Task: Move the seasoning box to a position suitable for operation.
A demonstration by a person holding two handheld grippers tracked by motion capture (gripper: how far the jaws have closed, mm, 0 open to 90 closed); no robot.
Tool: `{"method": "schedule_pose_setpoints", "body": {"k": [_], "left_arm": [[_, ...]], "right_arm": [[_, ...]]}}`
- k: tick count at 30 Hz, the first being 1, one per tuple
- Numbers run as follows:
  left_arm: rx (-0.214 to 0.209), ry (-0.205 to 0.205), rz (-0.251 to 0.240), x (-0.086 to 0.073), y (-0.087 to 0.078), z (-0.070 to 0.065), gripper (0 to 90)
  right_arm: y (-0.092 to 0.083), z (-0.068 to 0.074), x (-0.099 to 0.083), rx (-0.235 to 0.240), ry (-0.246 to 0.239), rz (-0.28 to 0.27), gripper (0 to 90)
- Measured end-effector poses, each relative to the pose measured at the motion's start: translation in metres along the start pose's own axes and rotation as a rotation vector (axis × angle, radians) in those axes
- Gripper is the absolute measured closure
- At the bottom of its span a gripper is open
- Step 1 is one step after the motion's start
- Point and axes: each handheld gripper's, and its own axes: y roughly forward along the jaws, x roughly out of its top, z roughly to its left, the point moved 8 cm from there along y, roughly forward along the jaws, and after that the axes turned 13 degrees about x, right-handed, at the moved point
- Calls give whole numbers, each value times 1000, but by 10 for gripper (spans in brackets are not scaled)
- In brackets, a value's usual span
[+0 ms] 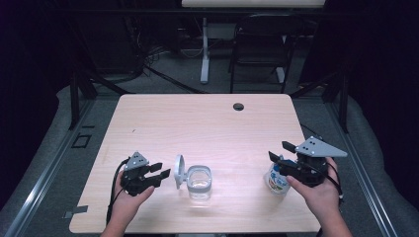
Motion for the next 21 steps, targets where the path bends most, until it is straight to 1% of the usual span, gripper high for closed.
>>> {"method": "schedule_pose_setpoints", "body": {"k": [2, 6, 8, 10, 11, 20, 21], "left_arm": [[2, 3, 2, -1, 1, 1, 567], [2, 4, 3, -1, 1, 1, 567], [4, 8, 6, -1, 1, 2, 566], [6, 0, 6, -1, 1, 2, 566], [7, -1, 6, -1, 1, 2, 565], [9, 1, 8, -2, 1, 3, 564], [9, 3, 7, -2, 1, 3, 564]], "right_arm": [[-5, -7, -3, -18, 11, -1, 445], [-8, -13, -8, -27, 31, 0, 441], [-9, -17, -14, -36, 46, 7, 434], [-10, -17, -16, -36, 50, 9, 430], [-9, -18, -20, -35, 57, 18, 421], [-8, -18, -37, -26, 85, 34, 409], [-8, -17, -41, -22, 92, 38, 400]]}}
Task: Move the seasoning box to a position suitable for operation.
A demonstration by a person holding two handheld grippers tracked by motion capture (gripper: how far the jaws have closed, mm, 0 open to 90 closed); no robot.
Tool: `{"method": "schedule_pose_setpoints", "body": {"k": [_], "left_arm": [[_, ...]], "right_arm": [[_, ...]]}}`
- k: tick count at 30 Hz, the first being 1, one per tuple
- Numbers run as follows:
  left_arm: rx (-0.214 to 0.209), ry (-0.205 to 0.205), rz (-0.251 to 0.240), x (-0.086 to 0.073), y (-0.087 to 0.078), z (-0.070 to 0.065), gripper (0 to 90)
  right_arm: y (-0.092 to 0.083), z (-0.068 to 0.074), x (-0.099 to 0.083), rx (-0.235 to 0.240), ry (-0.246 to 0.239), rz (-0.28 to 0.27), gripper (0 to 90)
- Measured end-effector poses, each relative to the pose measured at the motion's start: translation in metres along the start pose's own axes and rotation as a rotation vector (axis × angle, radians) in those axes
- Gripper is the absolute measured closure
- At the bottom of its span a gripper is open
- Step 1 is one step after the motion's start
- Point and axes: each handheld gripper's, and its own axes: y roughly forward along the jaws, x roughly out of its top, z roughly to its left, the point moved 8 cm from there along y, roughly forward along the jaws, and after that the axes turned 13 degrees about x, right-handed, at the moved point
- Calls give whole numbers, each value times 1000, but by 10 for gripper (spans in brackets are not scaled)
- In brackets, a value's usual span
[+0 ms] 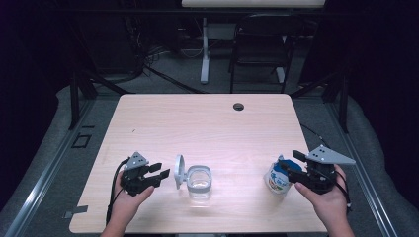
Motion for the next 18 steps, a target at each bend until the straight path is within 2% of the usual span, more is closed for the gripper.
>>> {"method": "schedule_pose_setpoints", "body": {"k": [7, 18], "left_arm": [[10, 1, 3, -1, 1, 1, 562], [17, 4, 7, -2, 1, 2, 556]], "right_arm": [[5, 1, -14, 10, 24, 10, 373], [13, 2, -32, 8, 30, 26, 364]]}}
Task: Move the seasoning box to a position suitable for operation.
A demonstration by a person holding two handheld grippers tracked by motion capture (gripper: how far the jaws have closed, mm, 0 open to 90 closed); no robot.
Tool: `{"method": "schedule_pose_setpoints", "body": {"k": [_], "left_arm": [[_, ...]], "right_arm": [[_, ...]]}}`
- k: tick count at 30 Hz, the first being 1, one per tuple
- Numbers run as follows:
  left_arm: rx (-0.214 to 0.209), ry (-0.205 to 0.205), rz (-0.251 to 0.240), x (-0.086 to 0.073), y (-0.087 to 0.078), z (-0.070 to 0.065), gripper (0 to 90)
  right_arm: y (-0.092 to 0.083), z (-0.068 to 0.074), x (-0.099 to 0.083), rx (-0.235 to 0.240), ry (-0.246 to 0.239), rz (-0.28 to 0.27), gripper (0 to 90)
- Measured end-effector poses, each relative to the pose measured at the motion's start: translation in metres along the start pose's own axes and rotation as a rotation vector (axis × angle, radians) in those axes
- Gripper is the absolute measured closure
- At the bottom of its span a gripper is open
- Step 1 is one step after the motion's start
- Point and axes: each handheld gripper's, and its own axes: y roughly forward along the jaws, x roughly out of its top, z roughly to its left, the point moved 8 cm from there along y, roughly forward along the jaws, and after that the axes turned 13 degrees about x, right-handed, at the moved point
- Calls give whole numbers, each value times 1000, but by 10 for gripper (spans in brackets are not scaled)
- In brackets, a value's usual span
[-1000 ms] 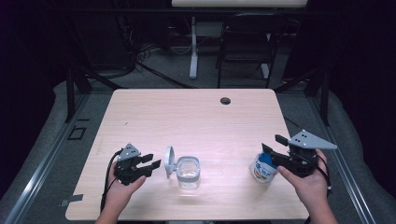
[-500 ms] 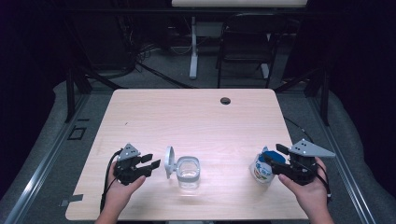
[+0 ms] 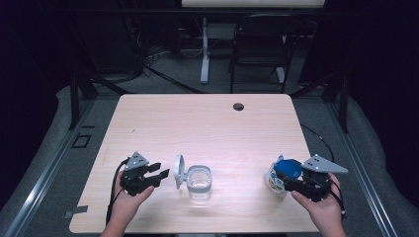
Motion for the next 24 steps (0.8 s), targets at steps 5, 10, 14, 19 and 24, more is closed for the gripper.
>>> {"method": "schedule_pose_setpoints", "body": {"k": [5, 10, 14, 19, 24], "left_arm": [[2, 4, 4, 0, 0, 0, 556], [2, 2, 0, 0, 0, 0, 555], [2, -3, 1, -1, 1, 0, 554], [5, -2, 0, -1, 1, 1, 554], [4, -7, 4, -2, 2, 2, 554]], "right_arm": [[3, 0, -6, -7, -3, 1, 362], [6, 0, -12, -10, -6, 8, 358], [8, -2, -18, -20, -2, -5, 346], [10, -3, -24, -19, 0, -18, 335], [13, -4, -31, -21, 5, -12, 333]]}}
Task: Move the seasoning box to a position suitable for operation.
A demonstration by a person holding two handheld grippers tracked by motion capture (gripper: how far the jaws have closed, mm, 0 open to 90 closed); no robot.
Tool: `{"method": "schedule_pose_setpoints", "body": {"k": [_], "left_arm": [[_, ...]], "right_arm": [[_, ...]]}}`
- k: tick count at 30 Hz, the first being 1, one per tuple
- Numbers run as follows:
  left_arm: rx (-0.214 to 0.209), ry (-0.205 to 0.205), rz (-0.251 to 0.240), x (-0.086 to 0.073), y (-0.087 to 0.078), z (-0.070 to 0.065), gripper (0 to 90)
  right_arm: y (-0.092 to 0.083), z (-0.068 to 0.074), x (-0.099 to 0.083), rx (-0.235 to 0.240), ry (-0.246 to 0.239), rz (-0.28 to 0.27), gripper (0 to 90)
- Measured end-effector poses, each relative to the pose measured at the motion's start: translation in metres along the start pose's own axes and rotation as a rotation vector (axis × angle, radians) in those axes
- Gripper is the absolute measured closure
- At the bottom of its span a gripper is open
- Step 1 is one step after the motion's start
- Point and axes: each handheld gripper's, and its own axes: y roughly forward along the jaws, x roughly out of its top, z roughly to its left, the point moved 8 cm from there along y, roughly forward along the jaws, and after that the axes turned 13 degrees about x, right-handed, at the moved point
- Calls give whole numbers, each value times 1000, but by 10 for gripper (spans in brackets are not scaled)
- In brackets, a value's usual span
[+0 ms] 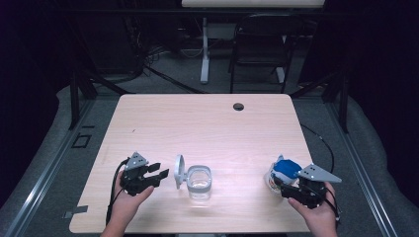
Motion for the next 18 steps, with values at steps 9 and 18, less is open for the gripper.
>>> {"method": "schedule_pose_setpoints", "body": {"k": [9, 18], "left_arm": [[2, -3, 2, -1, 0, 1, 554], [2, -6, 4, -1, 1, 2, 553]], "right_arm": [[8, -2, -14, -10, -10, 18, 330], [18, -5, -29, -29, -16, 0, 337]]}}
